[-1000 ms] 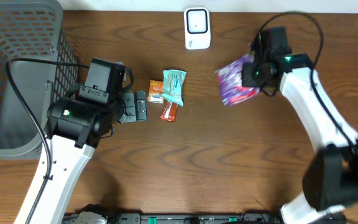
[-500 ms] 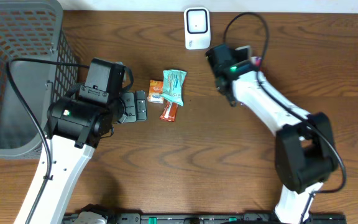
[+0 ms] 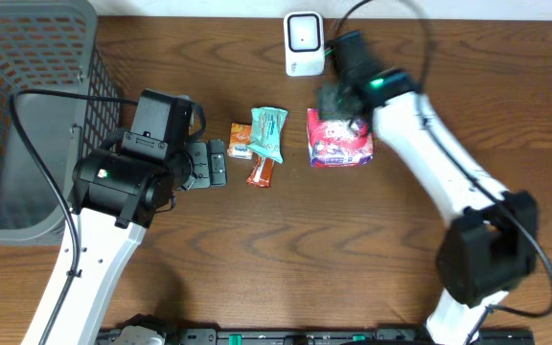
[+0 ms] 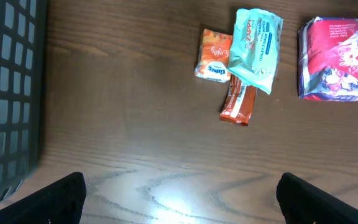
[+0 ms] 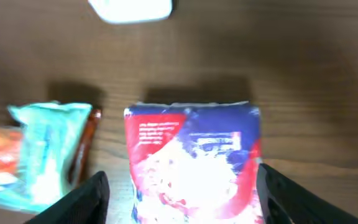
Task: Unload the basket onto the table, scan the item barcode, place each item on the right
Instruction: 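Carry the snack bag to the scanner and hold it in front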
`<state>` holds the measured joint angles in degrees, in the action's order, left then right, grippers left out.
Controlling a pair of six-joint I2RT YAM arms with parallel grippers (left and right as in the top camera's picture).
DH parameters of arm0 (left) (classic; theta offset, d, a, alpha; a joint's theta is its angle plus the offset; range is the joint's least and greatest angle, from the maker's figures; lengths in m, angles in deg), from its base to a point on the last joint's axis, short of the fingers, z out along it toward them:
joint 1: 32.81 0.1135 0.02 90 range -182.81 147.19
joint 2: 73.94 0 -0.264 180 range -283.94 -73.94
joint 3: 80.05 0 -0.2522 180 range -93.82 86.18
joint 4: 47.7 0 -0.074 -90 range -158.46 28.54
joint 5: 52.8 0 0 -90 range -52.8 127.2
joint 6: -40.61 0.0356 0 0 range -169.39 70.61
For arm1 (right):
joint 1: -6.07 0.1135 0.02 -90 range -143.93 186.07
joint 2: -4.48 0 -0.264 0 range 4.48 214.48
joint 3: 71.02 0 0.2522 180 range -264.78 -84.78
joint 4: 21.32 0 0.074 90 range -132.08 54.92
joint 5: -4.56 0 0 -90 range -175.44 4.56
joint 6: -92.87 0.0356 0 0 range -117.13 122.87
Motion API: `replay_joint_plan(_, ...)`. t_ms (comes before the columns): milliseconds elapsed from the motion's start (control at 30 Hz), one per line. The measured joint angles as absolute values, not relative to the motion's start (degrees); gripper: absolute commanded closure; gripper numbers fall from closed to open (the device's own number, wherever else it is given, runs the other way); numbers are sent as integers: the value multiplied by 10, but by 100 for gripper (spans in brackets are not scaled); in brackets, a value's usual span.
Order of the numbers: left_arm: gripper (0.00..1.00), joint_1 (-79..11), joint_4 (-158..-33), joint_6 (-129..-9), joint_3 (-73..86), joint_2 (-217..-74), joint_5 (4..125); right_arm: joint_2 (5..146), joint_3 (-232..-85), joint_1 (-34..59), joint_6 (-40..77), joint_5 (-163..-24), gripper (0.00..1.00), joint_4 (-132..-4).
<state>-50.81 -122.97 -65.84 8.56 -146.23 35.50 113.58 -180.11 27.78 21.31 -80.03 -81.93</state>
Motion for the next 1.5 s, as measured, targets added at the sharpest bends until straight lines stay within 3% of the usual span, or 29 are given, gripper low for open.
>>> replay_joint_plan(267, 2, -508, -1230, -658, 86, -1462, 355, 1126, -1781, 138, 152, -994, 29, -873)
replay_joint_plan(500, 2, -508, -1230, -658, 86, -1462, 355, 1158, -1652, 114, 127, -1093, 37, -771)
replay_joint_plan(533, 2, -508, -1230, -658, 86, -1462, 355, 1164, -1632, 115, 128, -1103, 43, -750)
replay_joint_plan(600, 2, -508, -1230, -658, 86, -1462, 355, 1178, -1601, 117, 135, -1115, 66, -710)
replay_joint_plan(667, 2, -508, -1230, -658, 86, -1462, 355, 1191, -1582, 119, 144, -1129, 96, -678)
replay_joint_plan(700, 2, -508, -1230, -658, 86, -1462, 355, 1194, -1575, 119, 149, -1141, 99, -663)
replay_joint_plan(967, 2, -508, -1230, -658, 86, -1462, 355, 1207, -1580, 133, 230, -1249, 99, -531)
replay_joint_plan(1167, 2, -508, -1230, -658, 86, -1462, 355, 1213, -1638, 138, 369, -1291, 99, -330)
replay_joint_plan(1267, 2, -508, -1230, -658, 86, -1462, 355, 1212, -1654, 148, 432, -1260, 99, -247)
replay_joint_plan(1500, 2, -508, -1230, -658, 86, -1462, 355, 1213, -1656, 193, 492, -1114, 99, -227)
